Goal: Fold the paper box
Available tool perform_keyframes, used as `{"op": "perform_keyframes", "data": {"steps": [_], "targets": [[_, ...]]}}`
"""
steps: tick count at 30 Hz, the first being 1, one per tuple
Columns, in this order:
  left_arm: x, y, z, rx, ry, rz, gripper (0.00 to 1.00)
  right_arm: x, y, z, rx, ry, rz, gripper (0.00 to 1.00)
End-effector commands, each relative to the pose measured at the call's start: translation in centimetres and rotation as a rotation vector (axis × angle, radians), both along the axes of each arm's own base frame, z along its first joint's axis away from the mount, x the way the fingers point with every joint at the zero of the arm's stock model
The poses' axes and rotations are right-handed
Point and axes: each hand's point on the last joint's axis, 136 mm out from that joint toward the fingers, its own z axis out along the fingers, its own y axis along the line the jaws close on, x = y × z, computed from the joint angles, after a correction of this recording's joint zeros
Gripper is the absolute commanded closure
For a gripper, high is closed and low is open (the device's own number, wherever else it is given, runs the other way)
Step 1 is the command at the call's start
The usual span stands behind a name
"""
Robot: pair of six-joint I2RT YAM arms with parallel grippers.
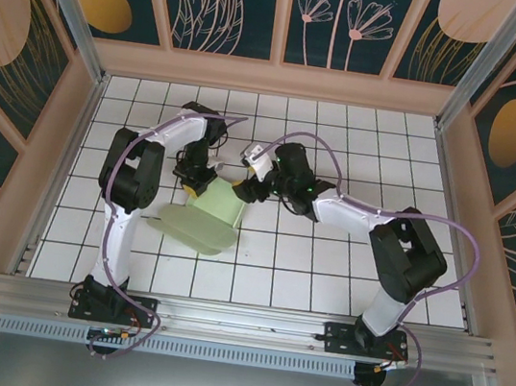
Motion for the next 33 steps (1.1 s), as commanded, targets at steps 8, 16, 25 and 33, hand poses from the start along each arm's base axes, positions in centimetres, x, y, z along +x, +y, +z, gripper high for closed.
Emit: {"op": "perform_keyframes", "data": {"steps": [8, 16, 25, 33], "targets": [[0.2, -0.2, -2.1, 0.006, 0.014, -0.029, 0.99, 1.6, 1.5, -2.6, -0.176, -0.144, -0.023, 0.45], [0.9, -0.5, -1.7, -0.004, -0.027, -0.041, 0.83, 3.0, 1.8, -4.9, -0.24, -0.129, -0.08, 0.59], [4.1, -1.8, 2.5, -0.075, -0.238, -0.035, 0.64, 3.5, 1.7, -6.3, -0.231, -0.063, -0.095, 0.61], [4.4, -1.1, 2.8, -0.054, -0.298, -0.036, 0.7, 3.2, 1.7, -6.0, -0.194, -0.027, -0.08, 0.61]]}}
